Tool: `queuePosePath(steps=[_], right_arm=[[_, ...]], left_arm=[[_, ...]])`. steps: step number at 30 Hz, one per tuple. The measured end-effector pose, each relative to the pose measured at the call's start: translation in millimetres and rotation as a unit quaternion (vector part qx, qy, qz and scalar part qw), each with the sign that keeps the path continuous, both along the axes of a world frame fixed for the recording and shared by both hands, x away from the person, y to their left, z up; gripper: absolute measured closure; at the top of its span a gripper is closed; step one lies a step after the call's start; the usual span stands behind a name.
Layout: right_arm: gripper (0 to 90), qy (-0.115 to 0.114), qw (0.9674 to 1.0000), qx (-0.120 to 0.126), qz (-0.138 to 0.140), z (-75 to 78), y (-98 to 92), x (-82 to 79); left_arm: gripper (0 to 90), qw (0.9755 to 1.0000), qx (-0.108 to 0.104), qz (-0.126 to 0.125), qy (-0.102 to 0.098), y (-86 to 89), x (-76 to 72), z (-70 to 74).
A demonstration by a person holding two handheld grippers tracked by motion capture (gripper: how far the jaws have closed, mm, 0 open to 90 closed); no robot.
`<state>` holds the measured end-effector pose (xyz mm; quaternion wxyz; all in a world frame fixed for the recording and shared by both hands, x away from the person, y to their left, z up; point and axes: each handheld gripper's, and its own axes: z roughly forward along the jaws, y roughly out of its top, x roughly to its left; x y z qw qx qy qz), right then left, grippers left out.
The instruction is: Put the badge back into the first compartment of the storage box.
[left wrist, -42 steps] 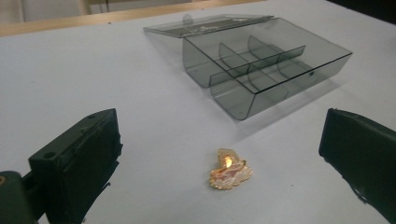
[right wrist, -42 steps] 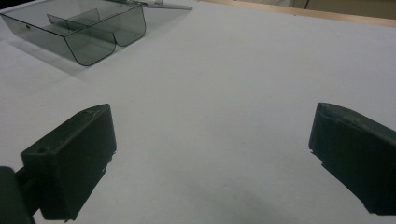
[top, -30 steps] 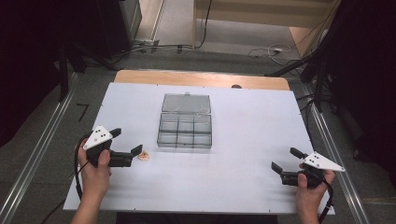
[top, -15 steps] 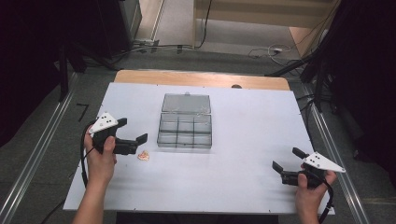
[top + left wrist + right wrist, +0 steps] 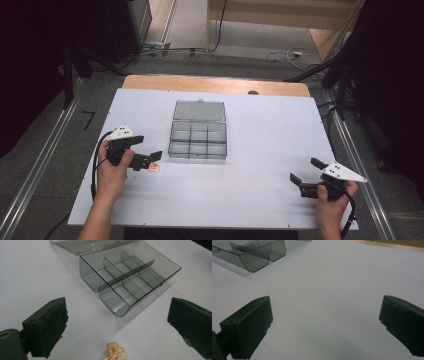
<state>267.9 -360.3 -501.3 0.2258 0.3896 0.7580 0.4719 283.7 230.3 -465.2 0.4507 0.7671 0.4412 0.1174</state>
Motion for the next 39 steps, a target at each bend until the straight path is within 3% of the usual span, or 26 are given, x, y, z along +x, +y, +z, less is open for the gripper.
queuePosePath(steps=[3,4,8,9,14,18,21,25,31,36,39], right_arm=[[0.0,0.001,1.0,0.0,0.003,-0.2,0.1,0.7],[0.0,0.003,1.0,-0.001,0.003,-0.2,0.2,0.7],[0.0,0.005,1.0,-0.002,0.003,-0.4,0.7,1.2],[0.0,0.007,1.0,-0.003,0.005,-0.5,1.0,1.4],[0.0,0.008,0.9999,-0.004,0.006,-0.8,1.4,2.0],[0.0,0.009,0.9999,-0.006,0.007,-0.9,1.8,2.4],[0.0,0.009,0.9999,-0.007,0.008,-1.0,1.9,2.5],[0.0,0.011,0.9999,-0.007,0.008,-1.1,2.6,2.6],[0.0,0.012,0.9999,-0.009,0.008,-1.1,2.9,2.6],[0.0,0.011,0.9999,-0.009,0.008,-1.2,3.0,2.6],[0.0,0.011,0.9999,-0.01,0.008,-1.2,3.0,2.7]], left_arm=[[5.8,0.9998,0.009,-0.002,0.017,-0.6,1.2,-2.1],[6.7,0.9993,0.02,-0.004,0.031,-0.9,2.1,-4.5],[11.0,0.9986,0.028,-0.003,0.044,-0.2,2.3,-8.0],[15.7,0.9982,0.028,-0.006,0.053,0.3,2.7,-9.6],[20.4,0.9944,0.046,-0.015,0.095,1.4,4.6,-18.3],[25.5,0.9932,0.054,-0.018,0.101,1.7,4.6,-20.3],[31.0,0.9914,0.054,-0.026,0.116,2.5,5.9,-22.7],[40.4,0.9891,0.069,-0.027,0.128,2.3,6.1,-25.9],[49.9,0.9868,0.081,-0.029,0.137,0.9,6.4,-28.6],[53.7,0.9847,0.105,-0.03,0.136,-3.5,5.8,-27.9],[55.5,0.9843,0.108,-0.033,0.136,-5.1,5.5,-27.8]])
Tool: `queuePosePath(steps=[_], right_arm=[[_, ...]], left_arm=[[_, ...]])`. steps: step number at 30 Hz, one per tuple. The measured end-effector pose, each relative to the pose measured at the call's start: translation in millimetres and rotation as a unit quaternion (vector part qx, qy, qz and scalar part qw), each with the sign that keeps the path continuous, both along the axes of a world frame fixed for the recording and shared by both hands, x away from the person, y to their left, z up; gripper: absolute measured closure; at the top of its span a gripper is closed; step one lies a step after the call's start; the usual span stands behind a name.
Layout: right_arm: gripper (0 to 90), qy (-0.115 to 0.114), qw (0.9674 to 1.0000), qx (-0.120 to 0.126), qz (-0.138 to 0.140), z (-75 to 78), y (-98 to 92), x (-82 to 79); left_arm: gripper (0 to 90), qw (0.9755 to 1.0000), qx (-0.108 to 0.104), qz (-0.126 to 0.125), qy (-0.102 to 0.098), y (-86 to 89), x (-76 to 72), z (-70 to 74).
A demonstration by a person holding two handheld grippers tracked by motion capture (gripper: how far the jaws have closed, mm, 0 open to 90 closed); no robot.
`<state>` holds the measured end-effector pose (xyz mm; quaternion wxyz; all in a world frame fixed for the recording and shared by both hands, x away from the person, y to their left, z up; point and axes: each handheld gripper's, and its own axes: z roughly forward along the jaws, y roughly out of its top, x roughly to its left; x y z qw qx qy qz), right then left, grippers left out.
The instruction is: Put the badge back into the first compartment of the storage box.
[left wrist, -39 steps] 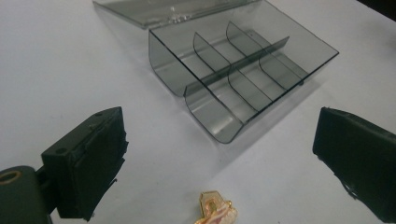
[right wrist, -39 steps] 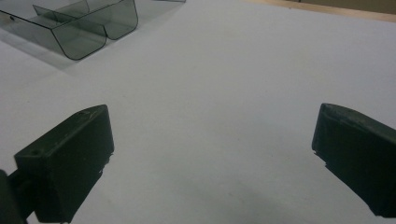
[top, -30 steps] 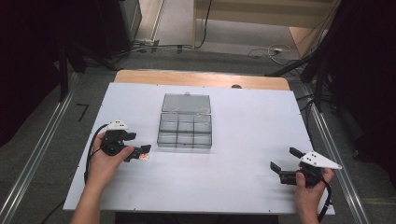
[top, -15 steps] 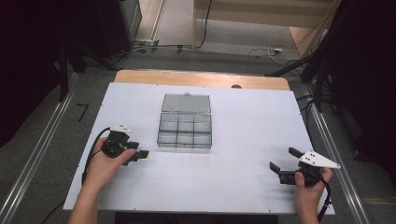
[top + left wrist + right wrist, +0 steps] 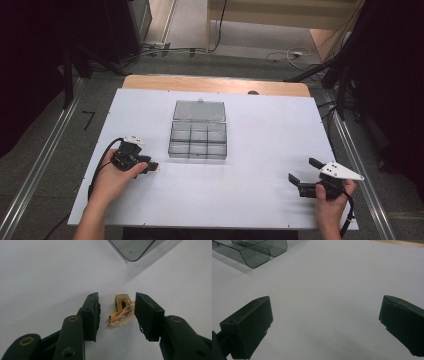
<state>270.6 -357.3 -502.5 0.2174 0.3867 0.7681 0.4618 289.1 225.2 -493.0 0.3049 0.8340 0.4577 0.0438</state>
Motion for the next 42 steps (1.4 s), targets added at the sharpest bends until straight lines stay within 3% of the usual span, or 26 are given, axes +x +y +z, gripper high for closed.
queuePosePath(steps=[1,5,8,14,18,25,26,27,29,36,42], right_arm=[[0.0,0.0,1.0,0.0,0.0,0.0,0.0,0.0],[0.0,0.0,1.0,-0.003,0.0,-0.2,0.5,0.2],[0.0,0.0,1.0,-0.003,0.0,-0.2,0.8,0.1],[0.0,-0.001,1.0,-0.007,0.0,-0.3,1.3,0.3],[0.0,-0.001,1.0,-0.008,-0.001,-0.3,1.5,0.4],[0.0,-0.001,1.0,-0.009,-0.004,-0.5,2.3,0.7],[0.0,-0.001,0.9999,-0.009,-0.004,-0.5,2.3,0.7],[0.0,0.0,0.9999,-0.009,-0.005,-0.5,2.4,0.7],[0.0,0.0,0.9999,-0.01,-0.005,-0.6,2.4,0.8],[0.0,0.0,0.9999,-0.011,-0.005,-0.6,2.6,0.8],[0.0,-0.002,0.9999,-0.01,-0.004,-0.6,2.4,1.1]], left_arm=[[61.1,0.9999,-0.002,-0.008,0.009,-1.0,-0.2,0.0],[68.1,0.9997,0.005,-0.016,0.019,-1.6,-0.5,1.0],[71.8,0.9995,0.014,-0.02,0.021,-1.9,-0.8,1.6],[79.3,0.9988,0.011,-0.033,0.033,0.9,-1.7,2.3],[82.9,0.9975,-0.019,-0.046,0.05,7.1,-2.8,2.8],[82.9,0.997,-0.01,-0.062,0.044,4.5,-5.6,2.0],[83.3,0.9962,-0.007,-0.073,0.048,3.4,-6.1,1.3],[87.8,0.9957,0.011,-0.081,0.044,0.9,-7.2,-0.2],[88.1,0.996,0.015,-0.08,0.038,-0.5,-8.2,0.3],[89.1,0.9964,-0.008,-0.077,0.033,1.0,-7.5,-0.8],[89.1,0.9969,-0.011,-0.074,0.024,0.3,-8.1,3.2]])
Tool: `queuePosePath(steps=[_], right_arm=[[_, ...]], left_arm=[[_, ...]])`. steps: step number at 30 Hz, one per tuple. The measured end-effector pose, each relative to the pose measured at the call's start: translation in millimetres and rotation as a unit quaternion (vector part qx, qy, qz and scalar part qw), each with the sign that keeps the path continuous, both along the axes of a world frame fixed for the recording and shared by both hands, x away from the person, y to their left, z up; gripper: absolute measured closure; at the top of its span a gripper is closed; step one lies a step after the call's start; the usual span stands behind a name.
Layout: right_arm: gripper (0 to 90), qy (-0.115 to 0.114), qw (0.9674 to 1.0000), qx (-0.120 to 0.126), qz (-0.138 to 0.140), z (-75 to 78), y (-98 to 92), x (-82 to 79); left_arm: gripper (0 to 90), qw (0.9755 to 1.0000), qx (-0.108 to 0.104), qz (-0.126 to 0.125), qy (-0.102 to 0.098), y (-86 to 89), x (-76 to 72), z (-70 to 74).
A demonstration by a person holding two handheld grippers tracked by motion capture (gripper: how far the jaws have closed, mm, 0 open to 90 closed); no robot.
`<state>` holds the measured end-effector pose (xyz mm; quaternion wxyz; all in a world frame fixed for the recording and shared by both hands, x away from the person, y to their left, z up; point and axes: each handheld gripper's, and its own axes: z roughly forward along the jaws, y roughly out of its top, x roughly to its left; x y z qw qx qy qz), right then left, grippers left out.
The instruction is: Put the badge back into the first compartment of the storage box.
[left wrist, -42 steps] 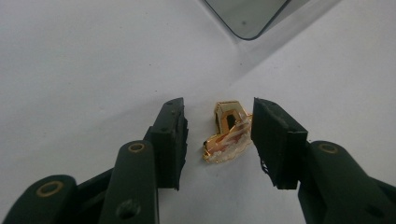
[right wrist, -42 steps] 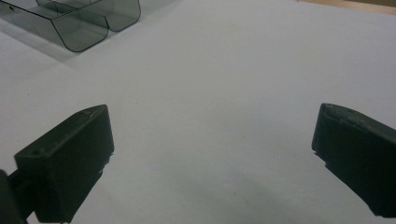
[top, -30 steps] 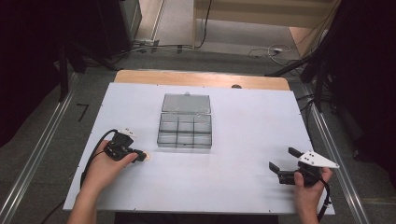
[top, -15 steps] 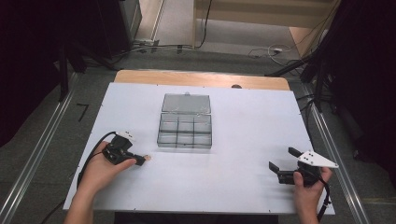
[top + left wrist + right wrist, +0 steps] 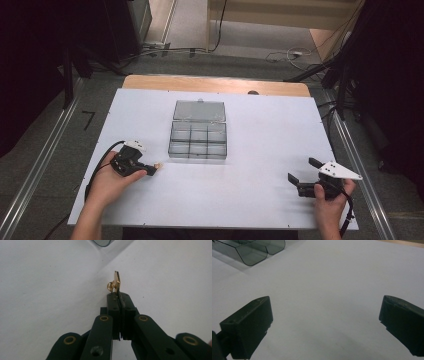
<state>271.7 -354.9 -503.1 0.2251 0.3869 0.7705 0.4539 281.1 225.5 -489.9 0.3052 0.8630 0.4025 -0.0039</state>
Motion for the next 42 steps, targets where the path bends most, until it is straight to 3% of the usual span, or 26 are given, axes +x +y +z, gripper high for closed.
queuePosePath(steps=[19,28,36,42], right_arm=[[0.0,0.001,1.0,0.0,-0.001,0.0,0.2,-0.4],[0.0,0.001,1.0,0.0,-0.001,0.0,0.2,-0.7],[0.0,0.001,1.0,0.0,0.001,0.1,-0.1,-0.7],[0.0,0.001,1.0,0.001,0.001,0.0,-0.1,-0.5]], left_arm=[[89.1,0.9978,-0.015,0.041,-0.05,4.7,-1.6,15.0],[89.1,0.9947,-0.027,0.063,-0.077,7.3,-3.2,26.9],[89.1,0.9918,-0.051,0.079,-0.087,11.1,-2.9,32.9],[89.1,0.9905,-0.053,0.083,-0.096,8.5,2.2,38.6]])
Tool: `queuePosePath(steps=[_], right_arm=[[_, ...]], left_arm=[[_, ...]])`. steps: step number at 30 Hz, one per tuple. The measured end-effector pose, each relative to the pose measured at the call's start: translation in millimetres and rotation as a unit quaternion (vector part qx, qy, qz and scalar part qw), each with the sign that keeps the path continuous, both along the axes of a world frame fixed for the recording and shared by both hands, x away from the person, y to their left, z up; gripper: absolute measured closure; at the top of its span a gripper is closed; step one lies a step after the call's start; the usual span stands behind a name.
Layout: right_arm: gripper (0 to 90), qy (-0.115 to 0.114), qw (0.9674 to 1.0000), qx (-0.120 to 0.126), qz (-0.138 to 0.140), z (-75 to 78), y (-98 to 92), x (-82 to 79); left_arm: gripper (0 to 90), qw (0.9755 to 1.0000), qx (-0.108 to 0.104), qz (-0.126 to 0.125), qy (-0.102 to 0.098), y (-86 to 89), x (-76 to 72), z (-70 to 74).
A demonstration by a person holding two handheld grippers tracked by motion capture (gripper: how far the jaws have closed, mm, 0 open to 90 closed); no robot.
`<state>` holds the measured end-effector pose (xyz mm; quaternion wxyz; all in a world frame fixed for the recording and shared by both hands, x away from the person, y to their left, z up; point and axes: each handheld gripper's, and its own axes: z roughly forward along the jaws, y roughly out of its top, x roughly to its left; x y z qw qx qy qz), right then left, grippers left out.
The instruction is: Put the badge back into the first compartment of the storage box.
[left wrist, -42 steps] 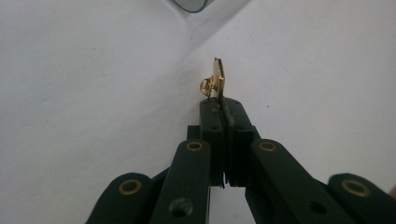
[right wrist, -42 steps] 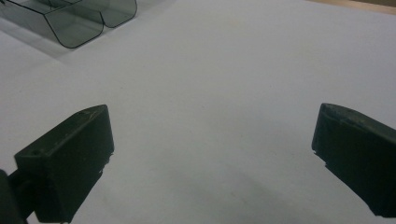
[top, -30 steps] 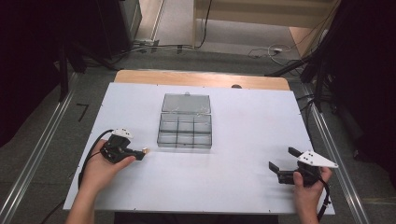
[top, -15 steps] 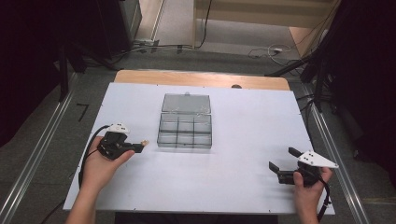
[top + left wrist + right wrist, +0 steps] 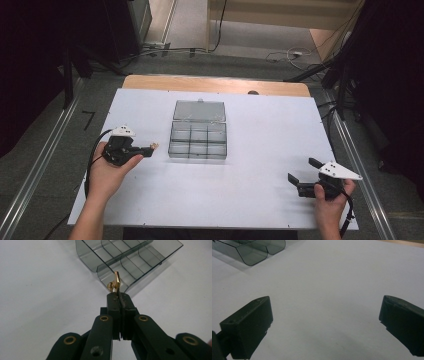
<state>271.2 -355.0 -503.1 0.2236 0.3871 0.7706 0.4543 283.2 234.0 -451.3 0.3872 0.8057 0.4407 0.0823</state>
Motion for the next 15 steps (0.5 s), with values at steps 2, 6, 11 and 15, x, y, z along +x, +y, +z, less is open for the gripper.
queuePosePath(steps=[2,6,11,15], right_arm=[[0.0,0.0,1.0,0.0,0.0,0.0,-0.1,0.1],[0.0,0.002,1.0,0.0,0.0,0.0,0.2,0.0],[0.0,0.001,1.0,0.001,0.001,0.0,-0.1,0.0],[0.0,0.002,1.0,0.001,0.002,0.0,0.1,0.0]], left_arm=[[89.1,1.0,0.0,0.002,-0.004,-1.2,1.4,2.5],[89.1,0.9998,-0.009,0.008,-0.016,-3.4,4.2,7.3],[89.1,0.9995,-0.01,0.014,-0.025,-6.9,8.3,11.2],[89.1,0.9993,-0.011,0.017,-0.031,-9.7,11.1,13.2]])
